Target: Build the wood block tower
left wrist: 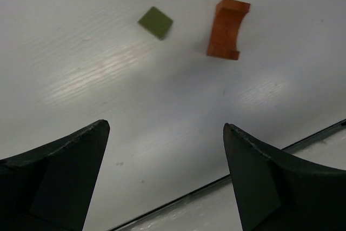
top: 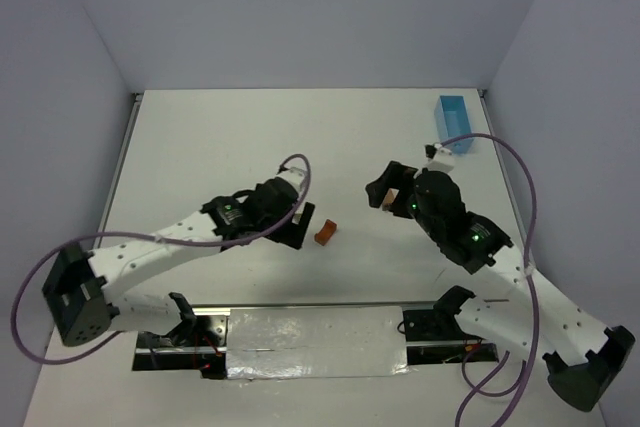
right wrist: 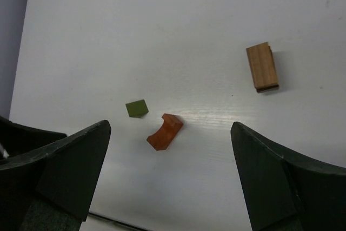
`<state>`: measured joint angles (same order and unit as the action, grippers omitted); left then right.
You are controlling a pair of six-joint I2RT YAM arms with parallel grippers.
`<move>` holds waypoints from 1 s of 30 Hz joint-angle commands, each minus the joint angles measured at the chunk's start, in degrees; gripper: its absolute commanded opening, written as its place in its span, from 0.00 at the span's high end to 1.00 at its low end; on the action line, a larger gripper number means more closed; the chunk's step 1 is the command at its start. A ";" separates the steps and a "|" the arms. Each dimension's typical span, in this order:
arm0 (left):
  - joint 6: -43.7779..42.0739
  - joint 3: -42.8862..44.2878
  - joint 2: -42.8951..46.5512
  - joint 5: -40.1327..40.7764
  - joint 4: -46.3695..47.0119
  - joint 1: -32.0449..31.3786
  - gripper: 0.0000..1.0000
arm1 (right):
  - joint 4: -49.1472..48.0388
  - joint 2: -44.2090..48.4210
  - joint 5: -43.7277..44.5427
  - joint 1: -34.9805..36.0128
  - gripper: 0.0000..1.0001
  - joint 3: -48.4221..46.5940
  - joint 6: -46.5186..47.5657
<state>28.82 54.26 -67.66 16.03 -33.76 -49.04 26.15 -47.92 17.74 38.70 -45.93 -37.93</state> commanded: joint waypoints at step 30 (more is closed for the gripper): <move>-5.09 13.24 -35.96 -3.64 15.56 -6.25 0.47 | 8.21 10.92 -1.13 -4.51 0.00 2.78 2.78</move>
<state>25.17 65.54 -102.59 12.86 -19.70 -55.11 35.83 -37.23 16.71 34.46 -43.46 -36.25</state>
